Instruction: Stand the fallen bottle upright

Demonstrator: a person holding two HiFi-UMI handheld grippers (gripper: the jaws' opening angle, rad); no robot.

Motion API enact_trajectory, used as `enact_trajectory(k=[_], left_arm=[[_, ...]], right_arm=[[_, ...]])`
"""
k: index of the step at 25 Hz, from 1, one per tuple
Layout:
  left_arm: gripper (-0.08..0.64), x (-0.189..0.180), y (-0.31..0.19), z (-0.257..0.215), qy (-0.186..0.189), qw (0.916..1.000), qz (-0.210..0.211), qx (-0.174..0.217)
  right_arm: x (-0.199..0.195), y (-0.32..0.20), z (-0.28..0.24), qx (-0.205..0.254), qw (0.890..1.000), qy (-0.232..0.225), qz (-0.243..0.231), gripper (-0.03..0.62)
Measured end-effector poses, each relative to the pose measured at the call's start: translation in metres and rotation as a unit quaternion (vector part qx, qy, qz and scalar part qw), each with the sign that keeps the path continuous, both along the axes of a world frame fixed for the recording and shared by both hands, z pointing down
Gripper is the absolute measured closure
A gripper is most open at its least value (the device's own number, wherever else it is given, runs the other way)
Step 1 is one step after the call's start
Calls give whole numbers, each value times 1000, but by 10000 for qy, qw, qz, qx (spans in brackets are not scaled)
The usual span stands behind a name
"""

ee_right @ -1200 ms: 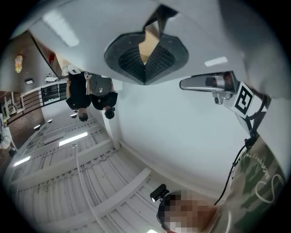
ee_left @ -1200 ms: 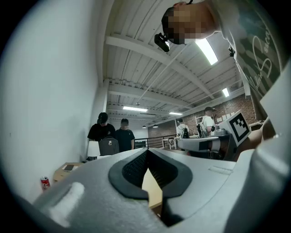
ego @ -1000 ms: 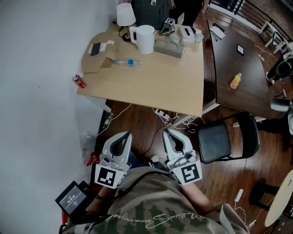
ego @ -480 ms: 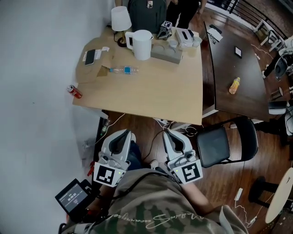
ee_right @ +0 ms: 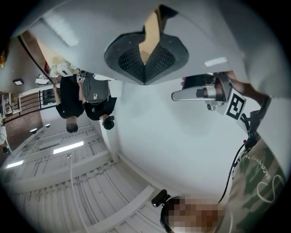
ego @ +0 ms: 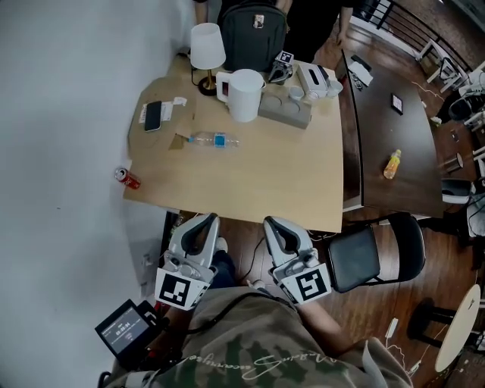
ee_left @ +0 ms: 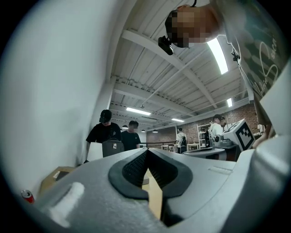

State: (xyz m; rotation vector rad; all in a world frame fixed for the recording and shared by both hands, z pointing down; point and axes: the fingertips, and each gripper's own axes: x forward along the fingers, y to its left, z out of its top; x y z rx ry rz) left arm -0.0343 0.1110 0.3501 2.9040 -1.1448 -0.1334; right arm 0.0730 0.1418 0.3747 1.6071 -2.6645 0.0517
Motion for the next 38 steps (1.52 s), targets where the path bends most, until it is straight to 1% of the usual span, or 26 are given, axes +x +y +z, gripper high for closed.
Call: enact_trajectory(k=[2,4,7,9,12,14,19,23,25,28,31,35,36,38], left_arm=[[560,-5,-15,0,-89,9999,4,102],[560,-14,-30,4,-174,9998,39,53],[560,-30,-58,6,-16,9999,97,-29],[560,-37,-75,5,73,9999,145,-13],[560,-42,-96,1,88,9995,272,93],[560,-46,-107,5,75,9995,308,96],[560,-54,-126,13,169,9996,240,-12],[560,-60,-139,12,387,9989,154,-214],[560,-63,-150,8,425,9989,39,-173],[560,-61,-164,6,346,9993,-109,-80],[560,-51,-177,7,246,9994,-235,-108],[560,-32,-199,3,31,9992,-390,-71],[560,-27,-205,3,-21,9990,-448,-70],[560,-17,-216,7,-111,9983,-559,-88]], right_arm=[[-9,-13,1,-44,10000,75,-34,588],[-16,-27,3,-66,9999,128,69,589],[-25,-48,0,1,9994,73,350,588],[-26,-60,-4,139,9984,197,505,589],[-28,-78,-10,209,9969,266,705,588],[-33,-88,-12,204,9965,277,764,588],[-48,-102,-6,112,9970,396,650,588],[-47,-118,-2,54,9978,316,580,589],[-46,-130,-2,66,9984,287,487,588],[-41,-152,5,26,9990,258,369,588],[-34,-178,9,-13,9997,177,190,588],[-20,-212,-1,160,9998,130,-6,588],[-17,-219,-6,277,9994,217,-11,588],[-10,-228,-12,530,9966,622,-50,588]])
